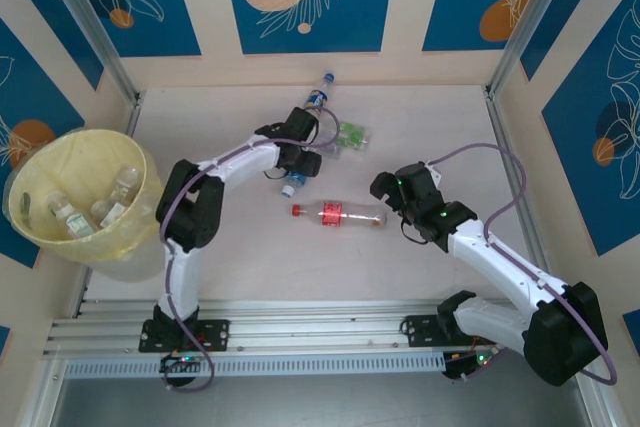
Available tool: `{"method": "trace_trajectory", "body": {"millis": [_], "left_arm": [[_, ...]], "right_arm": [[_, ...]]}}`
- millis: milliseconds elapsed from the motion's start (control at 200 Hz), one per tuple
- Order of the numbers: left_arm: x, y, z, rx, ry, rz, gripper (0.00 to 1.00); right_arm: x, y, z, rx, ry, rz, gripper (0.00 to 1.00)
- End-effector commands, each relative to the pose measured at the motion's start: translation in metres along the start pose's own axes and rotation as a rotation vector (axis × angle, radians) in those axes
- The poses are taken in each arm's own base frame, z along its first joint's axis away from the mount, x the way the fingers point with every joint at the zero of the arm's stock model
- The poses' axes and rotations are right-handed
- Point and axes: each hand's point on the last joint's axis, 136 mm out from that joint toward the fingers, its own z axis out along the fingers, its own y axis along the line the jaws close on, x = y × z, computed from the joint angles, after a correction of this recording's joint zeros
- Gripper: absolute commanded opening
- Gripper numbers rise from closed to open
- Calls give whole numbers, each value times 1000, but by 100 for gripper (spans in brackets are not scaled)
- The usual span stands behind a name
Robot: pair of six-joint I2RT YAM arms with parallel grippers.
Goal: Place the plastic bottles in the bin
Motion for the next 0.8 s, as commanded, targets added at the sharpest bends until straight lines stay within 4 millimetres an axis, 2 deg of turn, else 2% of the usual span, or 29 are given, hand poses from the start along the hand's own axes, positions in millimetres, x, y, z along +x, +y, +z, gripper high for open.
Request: {"method": "trace_trajectory", "body": {"millis": [0,390,655,795], "left_arm": [[-16,-16,-37,84,-99,18,0],[-23,-25,-126,212,-321,11,0],[-23,-22,-181,246,-440,-6,0],[-18,-8,-215,205,-502,-19,0]], "right_arm": [[-14,20,-7,-74,-40,-93,100],[-26,70,-19,-335,-142,-286,100],[-14,108,-33,-525,-202,-439,100],[-6,122,-41,-594,-221,-503,100]]}}
